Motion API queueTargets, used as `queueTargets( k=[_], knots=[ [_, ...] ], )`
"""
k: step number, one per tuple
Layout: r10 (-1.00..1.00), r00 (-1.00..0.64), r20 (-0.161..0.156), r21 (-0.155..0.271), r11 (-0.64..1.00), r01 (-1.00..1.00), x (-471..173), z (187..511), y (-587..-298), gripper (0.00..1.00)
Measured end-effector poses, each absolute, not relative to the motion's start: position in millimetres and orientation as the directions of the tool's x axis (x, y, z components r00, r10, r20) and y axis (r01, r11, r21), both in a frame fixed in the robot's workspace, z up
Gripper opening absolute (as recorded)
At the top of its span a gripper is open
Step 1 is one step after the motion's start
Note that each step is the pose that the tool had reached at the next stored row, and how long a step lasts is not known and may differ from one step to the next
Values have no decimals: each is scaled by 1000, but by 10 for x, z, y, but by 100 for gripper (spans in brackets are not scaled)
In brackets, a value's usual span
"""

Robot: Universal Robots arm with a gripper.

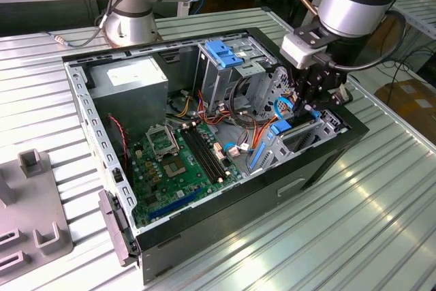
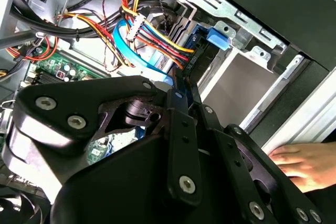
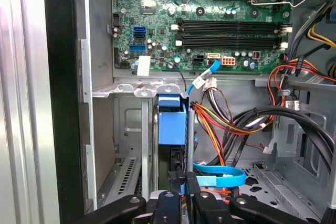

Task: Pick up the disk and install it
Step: 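Insert the second disk wire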

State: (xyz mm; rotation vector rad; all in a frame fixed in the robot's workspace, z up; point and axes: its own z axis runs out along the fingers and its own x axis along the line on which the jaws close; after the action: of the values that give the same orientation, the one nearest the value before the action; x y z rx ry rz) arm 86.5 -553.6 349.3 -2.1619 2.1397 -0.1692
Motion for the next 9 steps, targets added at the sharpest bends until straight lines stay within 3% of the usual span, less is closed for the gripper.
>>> queueTargets(
  k=[9],
  knots=[
    [-1000, 9, -9, -148, -8, -989, 865, 3467, -5559, 16]
  ],
)
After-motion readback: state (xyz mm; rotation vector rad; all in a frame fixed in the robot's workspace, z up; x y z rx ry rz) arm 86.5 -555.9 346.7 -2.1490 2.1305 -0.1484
